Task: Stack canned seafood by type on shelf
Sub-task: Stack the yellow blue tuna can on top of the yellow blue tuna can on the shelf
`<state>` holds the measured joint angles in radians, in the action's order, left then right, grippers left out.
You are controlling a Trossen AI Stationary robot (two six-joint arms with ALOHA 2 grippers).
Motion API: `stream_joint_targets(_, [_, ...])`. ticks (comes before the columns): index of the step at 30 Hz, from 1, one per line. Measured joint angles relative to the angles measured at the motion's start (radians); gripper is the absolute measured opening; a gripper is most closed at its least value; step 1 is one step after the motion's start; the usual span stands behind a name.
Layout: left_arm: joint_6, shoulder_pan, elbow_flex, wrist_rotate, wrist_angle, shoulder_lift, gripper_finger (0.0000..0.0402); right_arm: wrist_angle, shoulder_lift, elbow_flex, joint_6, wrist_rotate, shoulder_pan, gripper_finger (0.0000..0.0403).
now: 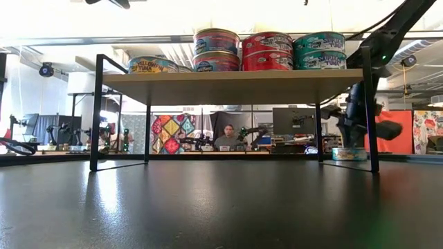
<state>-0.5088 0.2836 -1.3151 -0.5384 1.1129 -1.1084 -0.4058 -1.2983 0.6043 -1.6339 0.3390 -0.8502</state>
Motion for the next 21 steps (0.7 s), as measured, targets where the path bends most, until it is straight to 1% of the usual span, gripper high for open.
stream_joint_targets(5, [0.058, -0.001, 0.0, -0.003, 0.006, 0.0, 0.0, -0.201, 0.128, -0.047, -0.166, 0.035, 0.127, 0.0012])
stream_joint_targets(9, [0.107, -0.001, 0.0, -0.034, 0.006, 0.001, 0.0, -0.329, 0.259, -0.113, -0.41, 0.049, 0.269, 0.0012])
stream_joint_targets(12, [0.151, -0.001, 0.0, -0.048, 0.006, 0.002, 0.0, -0.394, 0.357, -0.167, -0.619, 0.062, 0.408, 0.0012])
stream_joint_targets(13, [0.163, -0.001, 0.0, -0.048, 0.006, 0.002, 0.0, -0.412, 0.382, -0.182, -0.642, 0.063, 0.448, 0.0012])
stream_joint_targets(17, [0.199, -0.001, 0.0, -0.048, 0.006, 0.004, 0.0, -0.452, 0.453, -0.225, -0.645, 0.049, 0.567, 0.0013])
stream_joint_targets(21, [0.226, -0.001, 0.0, -0.048, 0.006, 0.006, 0.0, -0.456, 0.481, -0.245, -0.631, 0.024, 0.69, 0.0013])
